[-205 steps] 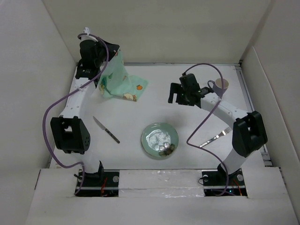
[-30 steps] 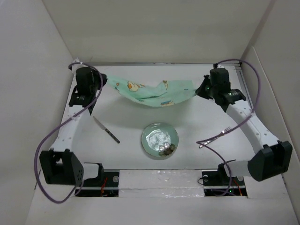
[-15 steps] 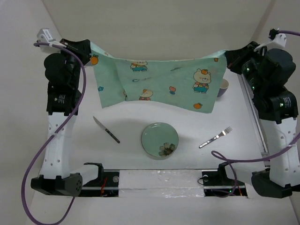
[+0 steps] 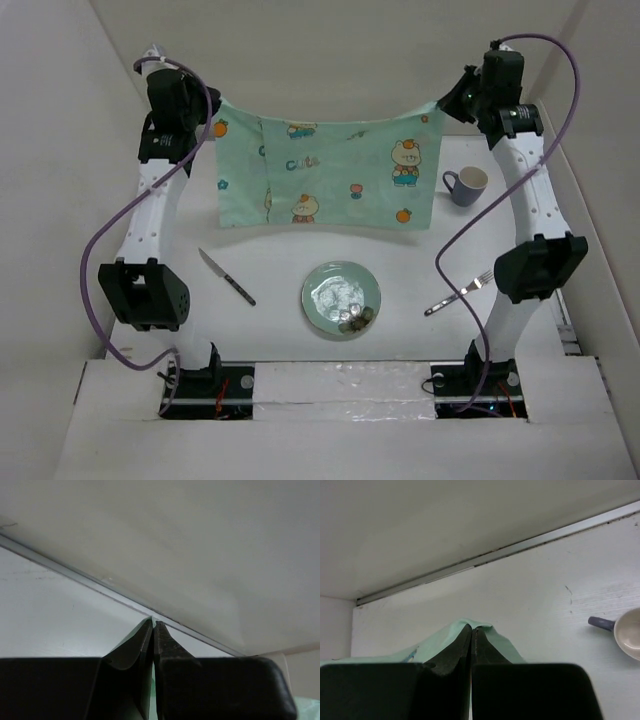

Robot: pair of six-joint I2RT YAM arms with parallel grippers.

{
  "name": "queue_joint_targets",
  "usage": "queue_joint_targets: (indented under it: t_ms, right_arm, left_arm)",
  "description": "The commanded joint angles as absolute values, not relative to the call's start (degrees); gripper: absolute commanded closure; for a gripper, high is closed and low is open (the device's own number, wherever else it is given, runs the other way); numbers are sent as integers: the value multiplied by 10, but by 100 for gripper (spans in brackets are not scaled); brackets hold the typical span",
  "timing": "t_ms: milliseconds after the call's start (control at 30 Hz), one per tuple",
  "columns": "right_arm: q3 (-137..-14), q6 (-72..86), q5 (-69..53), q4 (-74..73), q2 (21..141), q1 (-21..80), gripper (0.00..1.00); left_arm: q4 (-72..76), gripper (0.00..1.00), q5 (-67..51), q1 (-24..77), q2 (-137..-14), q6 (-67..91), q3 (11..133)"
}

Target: Set the dinner table for one person

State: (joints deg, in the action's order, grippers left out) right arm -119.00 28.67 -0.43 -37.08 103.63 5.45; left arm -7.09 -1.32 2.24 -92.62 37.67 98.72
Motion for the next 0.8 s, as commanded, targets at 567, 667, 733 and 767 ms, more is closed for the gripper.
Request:
queue_joint_targets:
  t_ms: [567,667,733,767]
  right_arm:
    - [-739,319,-128,-176,934,20,100]
    - [-712,318,-113,-183,968,20,100]
    - [-701,319,-112,-186,984,20,100]
    - [-698,319,-109,-187,990,20,100]
  left_arm:
    - [90,100,-75,2,-790,393,579]
    - [116,100,-84,2,-824,391,523]
    - [108,100,-90,2,-854,379,518]
    - [105,100,-90,2,-876,374,514]
